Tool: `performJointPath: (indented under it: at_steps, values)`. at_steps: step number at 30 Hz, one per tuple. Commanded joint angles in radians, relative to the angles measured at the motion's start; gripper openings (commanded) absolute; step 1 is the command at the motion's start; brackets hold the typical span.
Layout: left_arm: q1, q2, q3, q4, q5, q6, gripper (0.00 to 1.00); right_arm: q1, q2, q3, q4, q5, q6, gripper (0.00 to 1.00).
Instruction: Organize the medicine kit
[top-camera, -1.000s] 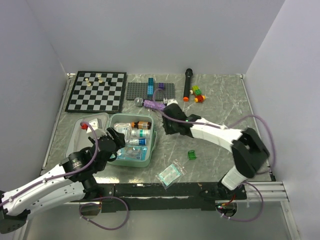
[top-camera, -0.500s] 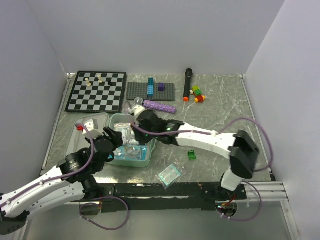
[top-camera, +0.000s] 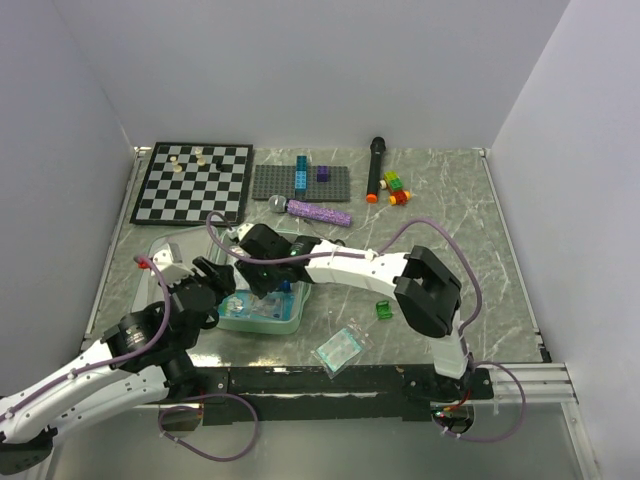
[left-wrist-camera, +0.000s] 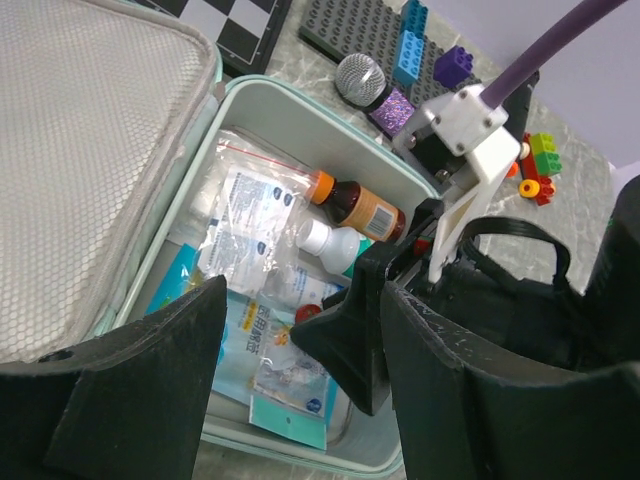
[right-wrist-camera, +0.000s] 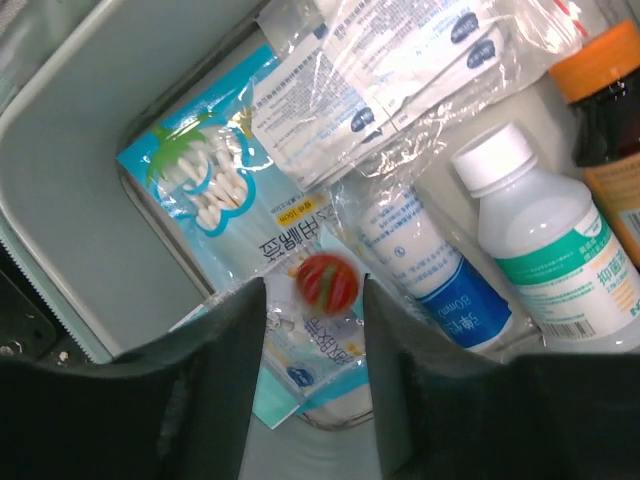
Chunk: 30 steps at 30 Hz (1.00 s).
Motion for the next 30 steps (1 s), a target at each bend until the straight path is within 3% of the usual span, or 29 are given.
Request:
performJointPath:
  at_steps: [1,5,9,16,24,30]
  values:
    - [0.001,-0.008,0.027,-0.027,-0.033,-0.029,0.67,0.000,0.002,0.061,-0.033,-0.005,0.007,0.54]
    - [0.003,-0.007,0.027,-0.018,-0.033,-0.020,0.67,-0.006,-0.043,0.049,-0.036,0.021,0.022,0.63]
    - [0.003,-0.001,0.039,-0.018,-0.038,-0.015,0.68,-0.038,-0.170,-0.040,-0.015,0.095,0.045,0.66]
    - [0.003,0.001,0.019,0.033,-0.018,0.005,0.67,-0.302,-0.451,-0.314,0.131,0.090,0.085,0.63]
    - [0.003,0.082,0.030,0.079,0.013,0.032,0.68,-0.437,-0.287,-0.315,0.188,0.092,0.065,0.41]
    - [0.004,0.082,0.027,0.082,0.025,0.042,0.68,-0.463,-0.135,-0.212,0.180,0.095,0.056,0.44]
